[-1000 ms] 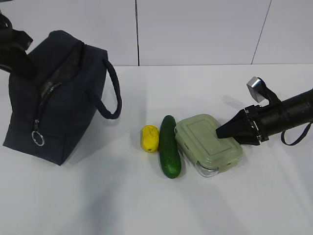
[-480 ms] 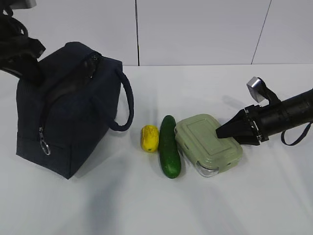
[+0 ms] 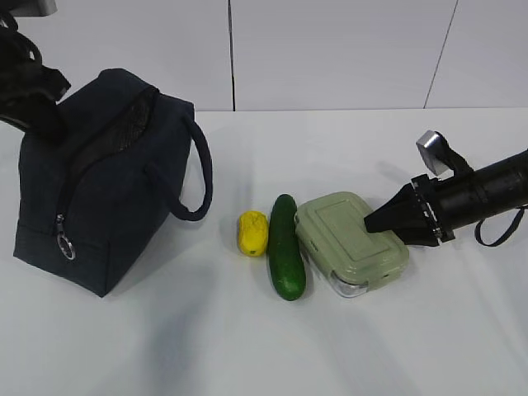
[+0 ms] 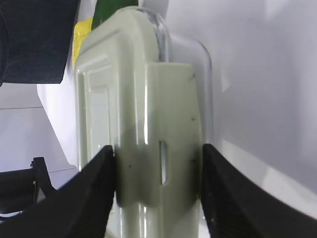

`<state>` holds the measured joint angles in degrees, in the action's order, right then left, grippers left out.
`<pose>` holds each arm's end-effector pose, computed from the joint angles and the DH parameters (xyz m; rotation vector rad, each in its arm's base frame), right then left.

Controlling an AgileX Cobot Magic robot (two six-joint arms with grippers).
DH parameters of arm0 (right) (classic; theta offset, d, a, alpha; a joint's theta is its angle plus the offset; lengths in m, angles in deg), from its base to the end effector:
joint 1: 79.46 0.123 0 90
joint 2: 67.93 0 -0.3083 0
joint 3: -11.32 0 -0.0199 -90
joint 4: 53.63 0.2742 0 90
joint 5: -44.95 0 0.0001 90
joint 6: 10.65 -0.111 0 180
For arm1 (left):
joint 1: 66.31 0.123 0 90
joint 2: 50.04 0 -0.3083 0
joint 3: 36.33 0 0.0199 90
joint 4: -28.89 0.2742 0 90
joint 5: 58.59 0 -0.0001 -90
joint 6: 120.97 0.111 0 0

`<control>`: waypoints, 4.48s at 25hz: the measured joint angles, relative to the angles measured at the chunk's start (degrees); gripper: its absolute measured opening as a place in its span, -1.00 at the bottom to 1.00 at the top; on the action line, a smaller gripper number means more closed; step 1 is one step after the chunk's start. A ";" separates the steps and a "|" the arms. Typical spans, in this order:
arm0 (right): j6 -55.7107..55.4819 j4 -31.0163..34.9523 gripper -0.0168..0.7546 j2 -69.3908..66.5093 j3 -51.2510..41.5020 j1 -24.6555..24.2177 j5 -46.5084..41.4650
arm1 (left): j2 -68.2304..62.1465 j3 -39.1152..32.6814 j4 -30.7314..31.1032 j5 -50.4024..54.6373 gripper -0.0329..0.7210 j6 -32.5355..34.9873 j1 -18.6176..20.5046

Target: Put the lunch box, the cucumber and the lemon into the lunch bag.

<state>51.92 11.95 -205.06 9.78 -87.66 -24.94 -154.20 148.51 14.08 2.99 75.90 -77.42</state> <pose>0.4240 0.0348 0.0829 -0.2977 2.5707 1.4406 0.3739 -0.0989 0.2954 0.5567 2.7241 -0.3225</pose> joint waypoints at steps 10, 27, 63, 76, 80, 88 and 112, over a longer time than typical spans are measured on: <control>-0.58 0.00 0.01 0.00 0.00 0.00 0.00 | 0.00 0.00 0.14 0.00 -0.86 0.00 0.00; -4.28 0.82 -0.02 4.15 3.82 0.00 4.41 | 0.00 0.00 0.14 0.00 -0.86 0.00 0.00; -13.49 11.02 -0.03 12.82 13.02 17.57 2.94 | 0.00 0.00 0.73 0.00 -0.86 0.00 0.00; -13.62 13.90 -0.03 11.66 13.60 21.44 2.94 | 0.00 0.00 -1.10 -0.11 -0.86 0.00 -4.73; -13.52 14.16 -0.03 8.88 13.69 21.44 2.83 | 0.00 0.00 -1.48 -0.11 -0.86 0.00 -4.76; -13.52 14.27 -0.03 3.68 13.69 22.10 3.17 | 0.00 0.00 -3.99 -0.11 -0.86 0.00 -4.97; -4.50 27.98 -0.03 -1.36 13.81 25.85 5.75 | -1.52 0.00 -12.92 1.09 -0.86 0.10 -7.33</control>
<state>47.42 39.93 -206.42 23.60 -61.81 -19.19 -155.71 148.51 1.16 4.07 76.00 -84.75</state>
